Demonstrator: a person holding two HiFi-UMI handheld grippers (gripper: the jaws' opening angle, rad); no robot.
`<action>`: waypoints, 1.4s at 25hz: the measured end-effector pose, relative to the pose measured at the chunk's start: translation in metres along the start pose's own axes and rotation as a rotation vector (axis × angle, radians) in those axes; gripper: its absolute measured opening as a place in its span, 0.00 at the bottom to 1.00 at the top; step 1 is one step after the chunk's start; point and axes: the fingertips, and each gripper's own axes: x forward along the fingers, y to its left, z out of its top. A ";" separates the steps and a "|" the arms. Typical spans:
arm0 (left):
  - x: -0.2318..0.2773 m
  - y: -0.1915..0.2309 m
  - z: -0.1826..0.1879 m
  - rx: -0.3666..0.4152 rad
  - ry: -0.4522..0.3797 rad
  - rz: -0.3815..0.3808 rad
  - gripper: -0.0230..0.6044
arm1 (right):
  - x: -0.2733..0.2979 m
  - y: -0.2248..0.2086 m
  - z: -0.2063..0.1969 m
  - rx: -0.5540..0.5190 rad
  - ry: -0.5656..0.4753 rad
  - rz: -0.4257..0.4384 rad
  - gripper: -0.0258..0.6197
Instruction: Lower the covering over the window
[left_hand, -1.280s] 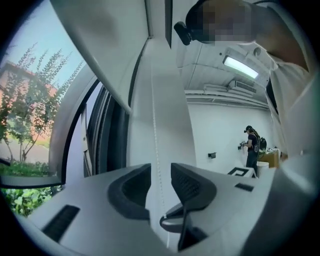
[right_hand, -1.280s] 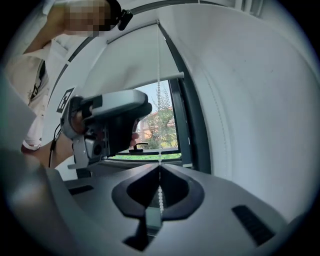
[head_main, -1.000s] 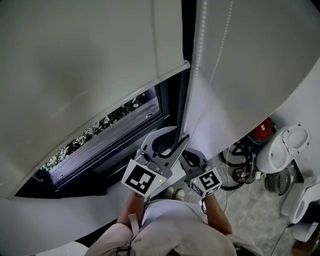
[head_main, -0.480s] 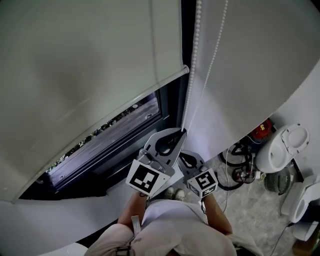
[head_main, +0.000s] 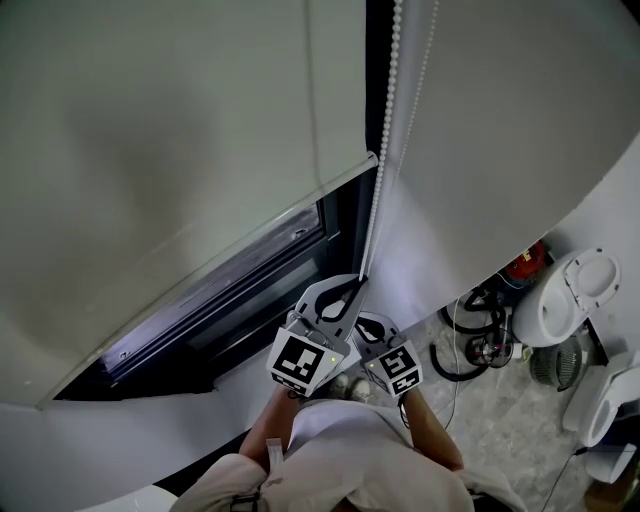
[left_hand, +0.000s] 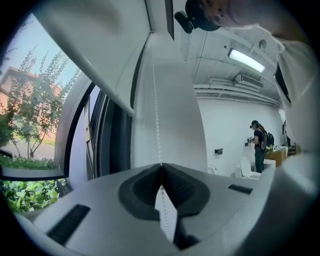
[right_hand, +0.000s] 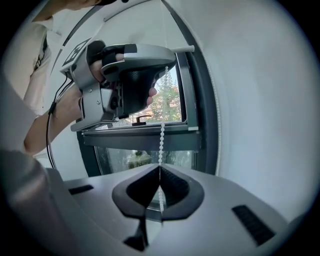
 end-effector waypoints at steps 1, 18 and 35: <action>0.000 -0.001 -0.005 -0.004 0.009 0.001 0.06 | 0.001 0.001 -0.004 0.001 0.011 -0.001 0.04; -0.009 0.009 -0.025 -0.016 -0.017 0.062 0.06 | -0.040 0.002 0.025 0.010 -0.059 -0.028 0.21; -0.014 -0.001 -0.022 -0.014 -0.008 0.041 0.06 | -0.082 -0.009 0.213 -0.201 -0.342 -0.056 0.19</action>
